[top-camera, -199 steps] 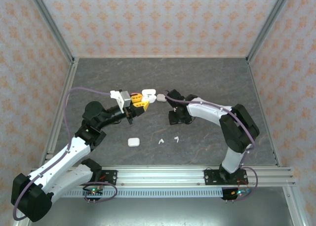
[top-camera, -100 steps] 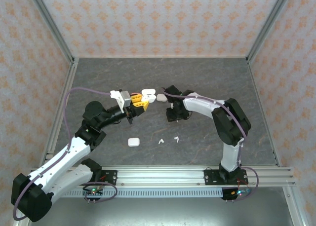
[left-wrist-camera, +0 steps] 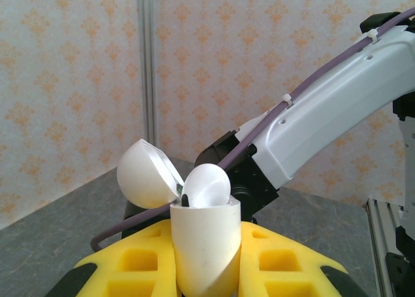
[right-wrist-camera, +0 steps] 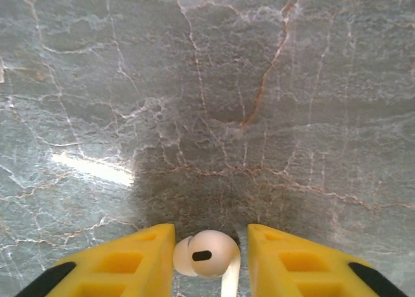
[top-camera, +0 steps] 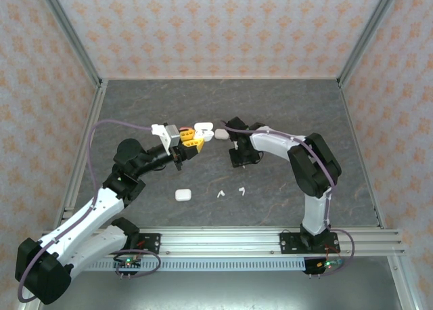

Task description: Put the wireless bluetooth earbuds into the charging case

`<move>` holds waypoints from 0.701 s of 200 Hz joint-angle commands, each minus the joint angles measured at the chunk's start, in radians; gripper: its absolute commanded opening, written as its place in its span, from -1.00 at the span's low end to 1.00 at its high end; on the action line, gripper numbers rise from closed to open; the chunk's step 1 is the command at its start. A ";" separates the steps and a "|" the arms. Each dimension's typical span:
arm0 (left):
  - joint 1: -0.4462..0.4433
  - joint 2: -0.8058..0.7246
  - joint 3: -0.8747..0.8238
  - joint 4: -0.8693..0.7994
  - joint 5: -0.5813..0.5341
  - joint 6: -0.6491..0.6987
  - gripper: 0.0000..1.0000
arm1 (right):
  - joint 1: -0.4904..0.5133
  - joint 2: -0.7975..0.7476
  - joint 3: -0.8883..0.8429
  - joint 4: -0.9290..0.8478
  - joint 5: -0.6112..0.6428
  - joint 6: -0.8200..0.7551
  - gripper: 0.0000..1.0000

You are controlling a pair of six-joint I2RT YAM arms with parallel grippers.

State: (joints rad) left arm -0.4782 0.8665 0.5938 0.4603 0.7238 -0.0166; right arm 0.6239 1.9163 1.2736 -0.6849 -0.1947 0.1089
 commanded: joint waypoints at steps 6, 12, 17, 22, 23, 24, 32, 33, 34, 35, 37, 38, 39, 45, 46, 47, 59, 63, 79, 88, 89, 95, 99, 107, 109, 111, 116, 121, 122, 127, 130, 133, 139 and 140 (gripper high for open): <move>-0.004 -0.015 0.009 0.015 -0.012 0.021 -1.00 | 0.004 0.023 0.021 0.010 -0.015 -0.010 -0.46; -0.005 -0.015 0.009 0.014 -0.012 0.021 -1.00 | 0.005 0.017 0.019 0.012 -0.014 -0.010 -0.47; -0.004 -0.015 0.008 0.014 -0.013 0.021 -1.00 | 0.004 0.011 0.017 0.013 -0.012 -0.009 -0.48; -0.004 -0.015 0.008 0.015 -0.014 0.020 -1.00 | 0.004 0.004 0.015 0.013 -0.009 -0.009 -0.49; -0.005 -0.015 0.008 0.014 -0.015 0.020 -1.00 | 0.004 0.004 0.014 0.014 -0.009 -0.010 -0.49; -0.005 -0.015 0.008 0.014 -0.016 0.020 -1.00 | 0.004 0.002 0.014 0.014 -0.008 -0.010 -0.49; -0.004 -0.015 0.007 0.014 -0.017 0.019 -1.00 | 0.004 -0.014 0.008 0.017 -0.003 -0.006 -0.49; -0.004 -0.015 0.006 0.014 -0.019 0.018 -1.00 | 0.004 -0.017 0.007 0.018 -0.001 -0.006 -0.49; -0.004 -0.014 0.006 0.014 -0.019 0.019 -1.00 | 0.004 -0.018 0.006 0.019 -0.001 -0.005 -0.49; -0.005 -0.015 0.006 0.015 -0.019 0.019 -1.00 | 0.004 -0.020 0.005 0.019 0.000 -0.005 -0.50; -0.004 -0.014 0.006 0.015 -0.020 0.019 -1.00 | 0.003 -0.024 0.004 0.020 0.000 -0.004 -0.50; -0.005 -0.015 0.006 0.015 -0.020 0.018 -1.00 | 0.003 -0.028 0.002 0.021 0.001 -0.004 -0.50; -0.004 -0.015 0.005 0.014 -0.020 0.018 -1.00 | 0.004 -0.032 0.001 0.022 0.003 -0.003 -0.50; -0.005 -0.015 0.003 0.017 -0.022 0.016 -1.00 | 0.004 -0.051 -0.005 0.028 0.006 -0.001 -0.50; -0.005 -0.015 0.003 0.018 -0.022 0.015 -1.00 | 0.004 -0.056 -0.007 0.030 0.008 -0.001 -0.50; -0.006 -0.015 0.003 0.019 -0.023 0.015 -1.00 | 0.004 -0.060 -0.009 0.031 0.008 0.001 -0.50; -0.004 -0.014 -0.004 0.035 -0.027 0.005 -1.00 | 0.004 -0.116 -0.032 0.050 0.019 0.013 -0.51; -0.004 -0.012 -0.006 0.041 -0.029 0.000 -1.00 | 0.003 -0.137 -0.039 0.056 0.020 0.017 -0.51; -0.004 -0.004 -0.016 0.076 -0.042 -0.022 -1.00 | 0.004 -0.228 -0.071 0.090 0.027 0.038 -0.51; -0.004 0.004 -0.019 0.096 -0.050 -0.036 -1.00 | 0.004 -0.285 -0.090 0.115 0.025 0.051 -0.51; -0.005 0.005 -0.020 0.099 -0.051 -0.037 -1.00 | 0.004 -0.291 -0.093 0.117 0.024 0.052 -0.51; -0.005 0.013 -0.023 0.116 -0.055 -0.049 -1.00 | 0.004 -0.331 -0.105 0.134 0.021 0.062 -0.51; -0.005 0.019 -0.024 0.128 -0.058 -0.057 -1.00 | 0.004 -0.357 -0.112 0.147 0.018 0.069 -0.51; -0.006 0.032 -0.028 0.152 -0.065 -0.073 -1.00 | 0.004 -0.409 -0.127 0.174 0.008 0.082 -0.51; -0.006 0.035 -0.029 0.159 -0.066 -0.076 -1.00 | 0.004 -0.423 -0.132 0.183 0.004 0.084 -0.51; -0.005 0.039 -0.029 0.164 -0.067 -0.079 -1.00 | 0.004 -0.434 -0.136 0.189 0.001 0.087 -0.51; -0.006 0.047 -0.030 0.177 -0.069 -0.087 -1.00 | 0.005 -0.470 -0.146 0.210 -0.006 0.096 -0.52; -0.006 0.057 -0.031 0.187 -0.072 -0.094 -1.00 | 0.004 -0.503 -0.155 0.231 -0.014 0.103 -0.52; -0.006 0.058 -0.031 0.189 -0.073 -0.094 -1.00 | 0.004 -0.510 -0.156 0.235 -0.014 0.105 -0.52; -0.008 0.071 -0.031 0.199 -0.074 -0.100 -1.00 | 0.005 -0.542 -0.166 0.256 -0.021 0.113 -0.52; -0.008 0.076 -0.029 0.204 -0.075 -0.103 -1.00 | 0.005 -0.561 -0.172 0.270 -0.025 0.118 -0.52; -0.010 0.082 -0.029 0.210 -0.075 -0.106 -1.00 | 0.006 -0.580 -0.178 0.285 -0.032 0.125 -0.52; -0.010 0.092 -0.030 0.224 -0.075 -0.113 -1.00 | 0.008 -0.620 -0.189 0.314 -0.045 0.134 -0.52; -0.010 0.094 -0.029 0.225 -0.075 -0.115 -1.00 | 0.009 -0.625 -0.191 0.319 -0.048 0.136 -0.52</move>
State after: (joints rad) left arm -0.4782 0.9295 0.5690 0.5655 0.6746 -0.0822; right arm 0.6239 1.4143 1.1275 -0.5037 -0.2077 0.1841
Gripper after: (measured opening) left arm 0.185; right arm 0.245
